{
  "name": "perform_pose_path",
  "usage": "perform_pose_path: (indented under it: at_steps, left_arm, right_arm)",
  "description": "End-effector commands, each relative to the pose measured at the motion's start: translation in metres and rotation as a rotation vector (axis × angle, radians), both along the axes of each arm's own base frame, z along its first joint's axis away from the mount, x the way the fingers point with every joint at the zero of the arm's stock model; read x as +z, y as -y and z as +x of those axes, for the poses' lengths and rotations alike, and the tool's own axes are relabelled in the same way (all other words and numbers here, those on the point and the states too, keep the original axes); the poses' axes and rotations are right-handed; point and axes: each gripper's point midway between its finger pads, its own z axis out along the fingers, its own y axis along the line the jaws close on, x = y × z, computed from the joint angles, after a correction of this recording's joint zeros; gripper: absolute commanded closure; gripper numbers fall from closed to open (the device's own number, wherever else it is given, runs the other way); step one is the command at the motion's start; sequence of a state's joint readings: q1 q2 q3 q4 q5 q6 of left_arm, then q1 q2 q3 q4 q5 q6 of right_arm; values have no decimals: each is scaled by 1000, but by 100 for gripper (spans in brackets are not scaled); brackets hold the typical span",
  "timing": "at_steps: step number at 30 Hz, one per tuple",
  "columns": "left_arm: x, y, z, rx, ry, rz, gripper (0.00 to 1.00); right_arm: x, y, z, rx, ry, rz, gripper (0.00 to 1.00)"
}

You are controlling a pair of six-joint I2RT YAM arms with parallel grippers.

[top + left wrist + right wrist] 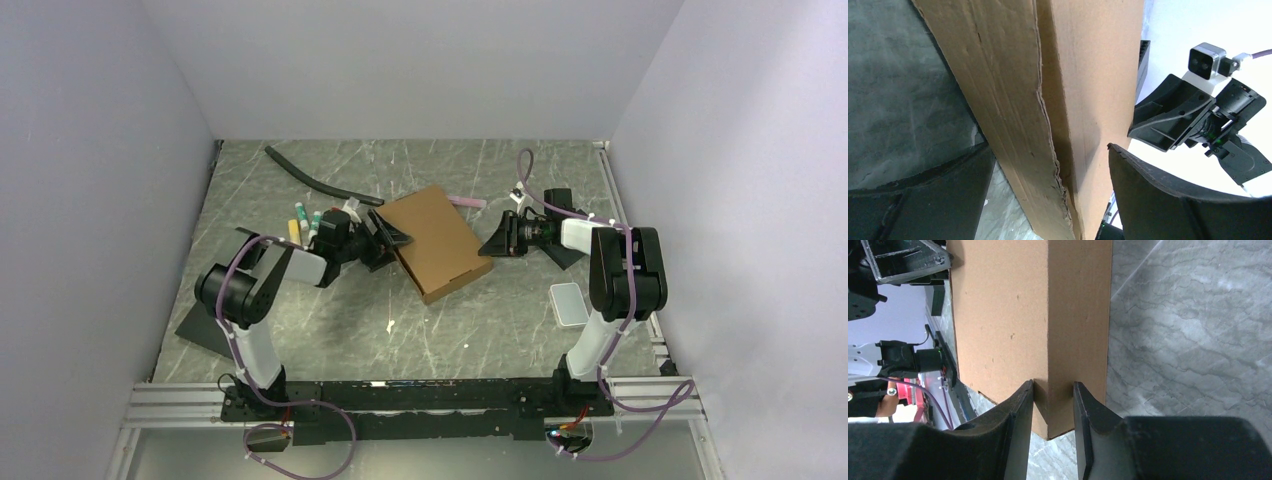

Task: Fold the paper box

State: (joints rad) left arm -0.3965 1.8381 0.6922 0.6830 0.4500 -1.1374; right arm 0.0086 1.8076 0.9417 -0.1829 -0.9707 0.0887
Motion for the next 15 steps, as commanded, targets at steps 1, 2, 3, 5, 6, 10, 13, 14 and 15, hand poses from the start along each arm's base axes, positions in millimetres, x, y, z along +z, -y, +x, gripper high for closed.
perform_pose_path:
  at_steps: [1, 2, 3, 5, 6, 10, 13, 14, 15]
  left_arm:
    - [4, 4, -1, -23, -20, 67, 12]
    - [4, 4, -1, -27, -24, 75, 12]
    - [5, 6, -1, -33, -20, 79, 12]
    - [8, 8, -1, -34, -5, 72, 13]
    - [12, 10, -1, -34, 10, 65, 14]
    - [33, 11, 1, -18, 74, 37, 22]
    - [57, 13, -2, -7, 164, -3, 22]
    - [66, 15, -3, -7, 196, -18, 22]
    - [74, 16, -5, -7, 224, -33, 22]
  right_arm:
    - [-35, 14, -15, -12, -75, -130, 73]
    - [-34, 12, -15, -7, -71, -127, 72]
    - [-33, 12, -15, -5, -71, -125, 72]
    - [-32, 10, -16, 0, -70, -118, 72]
    - [-31, 9, -16, 4, -71, -110, 72]
    - [-25, 4, -18, 21, -71, -70, 71]
    - [-22, 0, -20, 31, -75, -45, 71]
    - [-21, 0, -20, 32, -75, -42, 71]
    - [-20, -1, -21, 34, -76, -37, 71]
